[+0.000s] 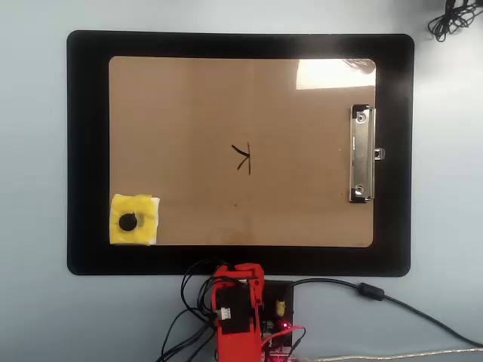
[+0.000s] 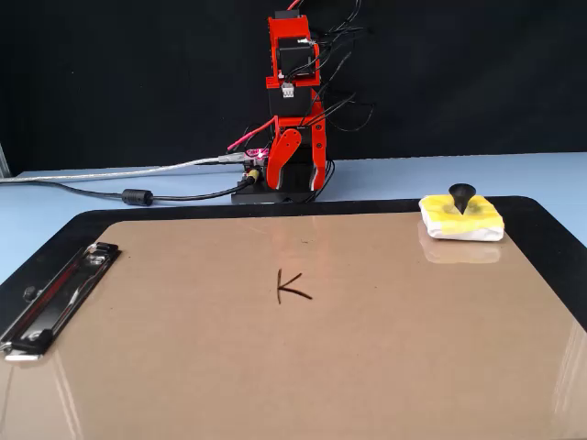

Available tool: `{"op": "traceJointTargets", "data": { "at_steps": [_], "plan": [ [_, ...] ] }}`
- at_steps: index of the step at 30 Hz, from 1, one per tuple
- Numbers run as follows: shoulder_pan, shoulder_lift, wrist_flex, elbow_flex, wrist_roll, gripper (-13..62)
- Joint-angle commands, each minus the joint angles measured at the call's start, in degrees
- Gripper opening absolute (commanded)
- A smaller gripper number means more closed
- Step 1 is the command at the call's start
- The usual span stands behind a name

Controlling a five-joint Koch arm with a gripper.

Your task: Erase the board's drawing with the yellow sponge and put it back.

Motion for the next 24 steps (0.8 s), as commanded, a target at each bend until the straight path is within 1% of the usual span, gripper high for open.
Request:
{"op": "traceJointTargets", "data": {
  "at_steps": [1, 11, 14, 16, 18, 20, 21, 24],
  "plan": [
    [-0.35, 2.64, 4.13, 1.05, -0.88, 34.5],
    [-0.44, 2.64, 3.78, -0.70, -0.97, 34.3],
    [-1.49, 2.20, 3.60, -14.33, -0.88, 34.0],
    [-3.43, -0.35, 0.88, -24.17, -0.97, 33.8],
    [-8.96, -3.08, -4.31, -28.92, -0.88, 33.7],
    [-17.84, -4.04, -12.83, -29.71, -1.41, 33.7],
    [-22.94, -4.04, -20.30, -29.18, -2.72, 33.7],
    [-31.82, -4.48, -39.90, -23.12, -9.14, 33.7]
  ]
}}
